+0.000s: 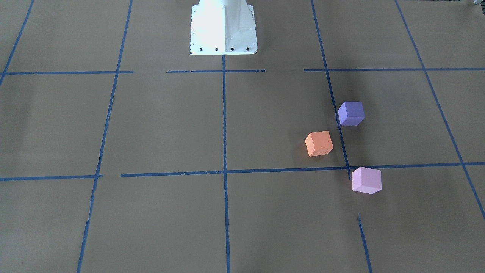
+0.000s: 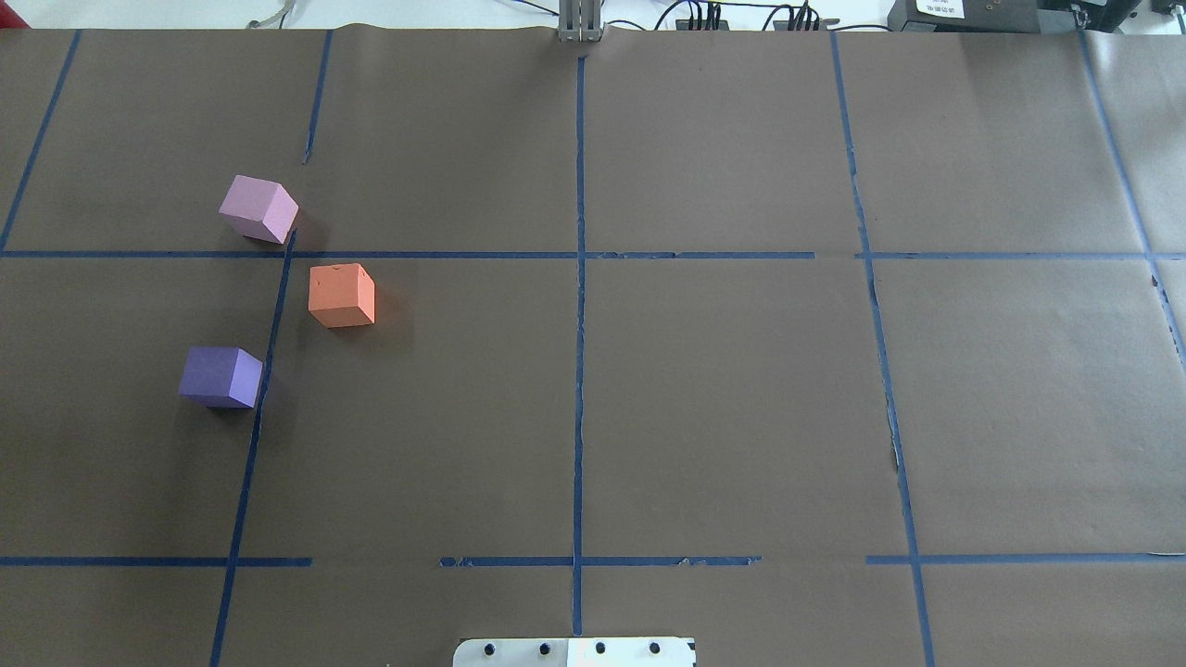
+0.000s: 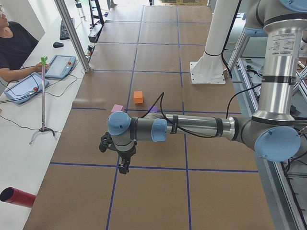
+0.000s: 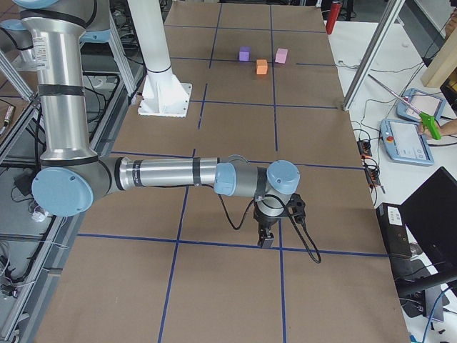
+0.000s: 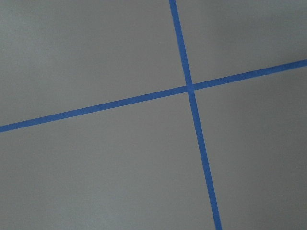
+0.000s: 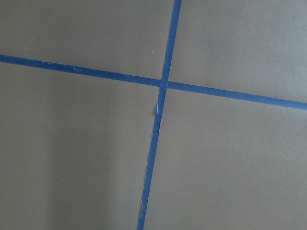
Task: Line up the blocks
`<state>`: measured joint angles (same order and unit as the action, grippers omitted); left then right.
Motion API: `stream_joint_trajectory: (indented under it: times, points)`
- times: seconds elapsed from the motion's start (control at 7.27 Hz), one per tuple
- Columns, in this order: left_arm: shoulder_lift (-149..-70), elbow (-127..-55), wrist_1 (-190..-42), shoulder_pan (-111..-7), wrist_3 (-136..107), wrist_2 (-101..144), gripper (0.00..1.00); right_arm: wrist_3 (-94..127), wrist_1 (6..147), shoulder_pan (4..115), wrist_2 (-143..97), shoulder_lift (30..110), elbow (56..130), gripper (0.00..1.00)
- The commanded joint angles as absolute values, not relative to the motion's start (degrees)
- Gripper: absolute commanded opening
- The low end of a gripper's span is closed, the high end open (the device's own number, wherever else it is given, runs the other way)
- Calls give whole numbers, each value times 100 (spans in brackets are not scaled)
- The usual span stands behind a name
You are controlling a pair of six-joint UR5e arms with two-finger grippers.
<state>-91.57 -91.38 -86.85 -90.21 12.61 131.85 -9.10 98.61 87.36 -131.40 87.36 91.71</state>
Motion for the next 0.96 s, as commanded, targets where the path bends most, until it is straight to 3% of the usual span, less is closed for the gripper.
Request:
stream_joint_trajectory:
  times: [0.0, 0.28, 0.55, 0.83]
  points:
    - [-9132, -9149, -8701, -9018, 1318, 13184, 100, -914, 9861, 8736, -13140, 8736, 9167, 100]
    - [-9176, -9201, -8701, -9018, 1292, 13192, 100, -905, 9861, 8736, -13140, 8736, 9167, 100]
    - [-9464, -10032, -8047, -8983, 822, 13192, 100, -914, 9861, 8736, -13140, 8736, 9167, 100]
    - [-10261, -10712, -7132, -8319, -275, 13297, 100, -914, 9861, 8736, -13140, 8736, 9167, 100]
